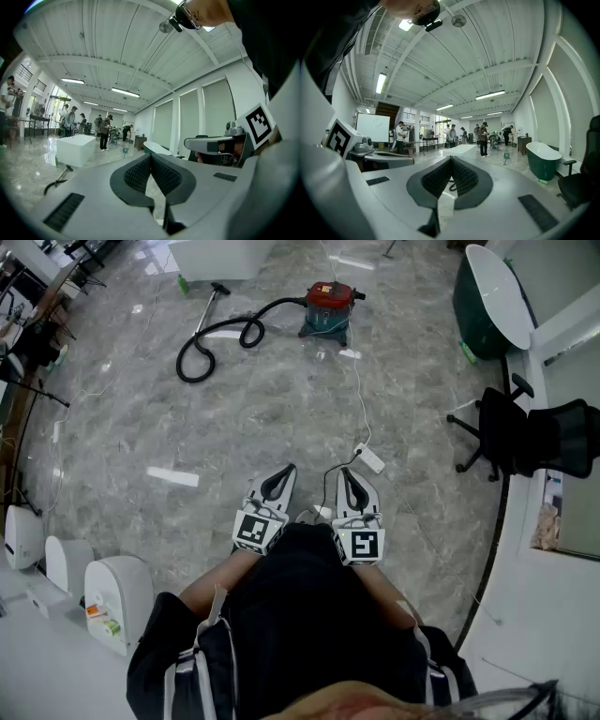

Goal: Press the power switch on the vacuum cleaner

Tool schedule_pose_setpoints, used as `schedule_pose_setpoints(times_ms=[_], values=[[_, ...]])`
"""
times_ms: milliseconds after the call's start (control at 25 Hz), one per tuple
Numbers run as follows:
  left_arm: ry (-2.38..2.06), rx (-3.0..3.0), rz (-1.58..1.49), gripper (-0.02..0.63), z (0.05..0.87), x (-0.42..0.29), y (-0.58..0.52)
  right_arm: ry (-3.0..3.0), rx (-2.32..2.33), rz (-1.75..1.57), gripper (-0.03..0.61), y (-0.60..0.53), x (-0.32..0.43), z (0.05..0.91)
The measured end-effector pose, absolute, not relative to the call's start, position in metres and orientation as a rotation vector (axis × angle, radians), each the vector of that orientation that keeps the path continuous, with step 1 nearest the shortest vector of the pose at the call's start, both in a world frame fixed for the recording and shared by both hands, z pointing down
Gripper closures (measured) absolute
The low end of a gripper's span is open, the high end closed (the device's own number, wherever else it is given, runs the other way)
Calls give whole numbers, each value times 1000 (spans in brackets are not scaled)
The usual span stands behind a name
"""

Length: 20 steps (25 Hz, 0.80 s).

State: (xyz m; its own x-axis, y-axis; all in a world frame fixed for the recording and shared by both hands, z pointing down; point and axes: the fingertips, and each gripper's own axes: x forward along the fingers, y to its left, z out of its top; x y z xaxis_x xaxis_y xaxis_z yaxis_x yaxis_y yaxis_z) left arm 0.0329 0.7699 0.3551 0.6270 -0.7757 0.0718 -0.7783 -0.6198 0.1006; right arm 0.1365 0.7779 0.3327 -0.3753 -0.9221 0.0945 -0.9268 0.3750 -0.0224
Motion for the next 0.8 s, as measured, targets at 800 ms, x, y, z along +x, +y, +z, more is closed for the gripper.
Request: schedule_pose_setpoints(times_ms=[800], values=[[-1134, 2699, 1, 595, 348, 87, 697, -2547, 1697, 223, 560, 733, 171, 343]])
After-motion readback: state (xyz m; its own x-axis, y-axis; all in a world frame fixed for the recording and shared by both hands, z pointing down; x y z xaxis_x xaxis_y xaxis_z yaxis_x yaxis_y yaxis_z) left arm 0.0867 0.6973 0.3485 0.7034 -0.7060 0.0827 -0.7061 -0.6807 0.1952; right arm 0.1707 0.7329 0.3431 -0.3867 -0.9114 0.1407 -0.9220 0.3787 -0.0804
